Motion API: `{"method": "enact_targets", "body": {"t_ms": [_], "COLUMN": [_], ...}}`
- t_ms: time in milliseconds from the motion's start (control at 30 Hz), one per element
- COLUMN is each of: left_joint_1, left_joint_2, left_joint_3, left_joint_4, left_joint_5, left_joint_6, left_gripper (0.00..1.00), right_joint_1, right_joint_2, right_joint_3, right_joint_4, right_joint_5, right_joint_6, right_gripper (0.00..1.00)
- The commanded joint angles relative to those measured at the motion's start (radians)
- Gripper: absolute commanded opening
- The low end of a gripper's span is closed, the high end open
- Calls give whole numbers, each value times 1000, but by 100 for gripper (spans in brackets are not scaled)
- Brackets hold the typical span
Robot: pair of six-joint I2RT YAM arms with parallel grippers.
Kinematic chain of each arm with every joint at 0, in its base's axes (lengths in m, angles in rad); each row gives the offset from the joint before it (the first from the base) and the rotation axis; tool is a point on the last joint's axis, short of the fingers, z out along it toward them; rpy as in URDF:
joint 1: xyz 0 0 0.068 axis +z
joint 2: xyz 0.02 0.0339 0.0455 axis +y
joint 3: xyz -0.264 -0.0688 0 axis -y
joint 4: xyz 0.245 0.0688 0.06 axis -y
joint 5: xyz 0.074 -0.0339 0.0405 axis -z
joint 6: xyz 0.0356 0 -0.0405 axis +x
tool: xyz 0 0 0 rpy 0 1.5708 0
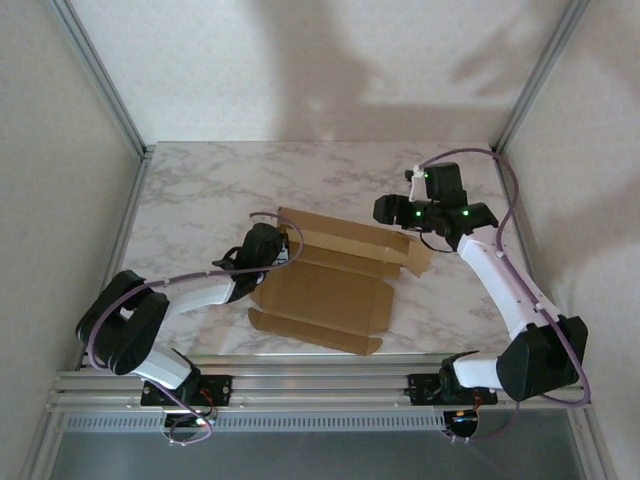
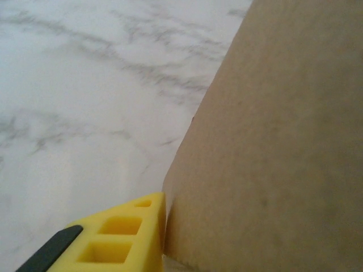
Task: Fold the paper box
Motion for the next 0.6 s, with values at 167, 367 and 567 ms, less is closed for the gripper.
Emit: {"method": "enact_targets", "body": {"t_ms": [167, 367, 567], "left_joint_1": [-2, -4, -23], "left_joint_2": [-93, -190, -403], "left_joint_3": [-64, -133, -196], "left_joint_4": [-127, -127, -185], "left_joint_5": [-163, -143, -43], "left_joint_6": [-206, -256, -263], "left_gripper": [25, 46, 99], "right_joint_1": [0, -1, 0], "right_joint_2": [-156, -247, -315], "right_joint_3": [-124, -252, -408], "right_joint_4": [3, 54, 163], "right_joint_5": [-1, -27, -77], "right_joint_6": [63, 104, 161], "right_gripper": [69, 67, 64]}}
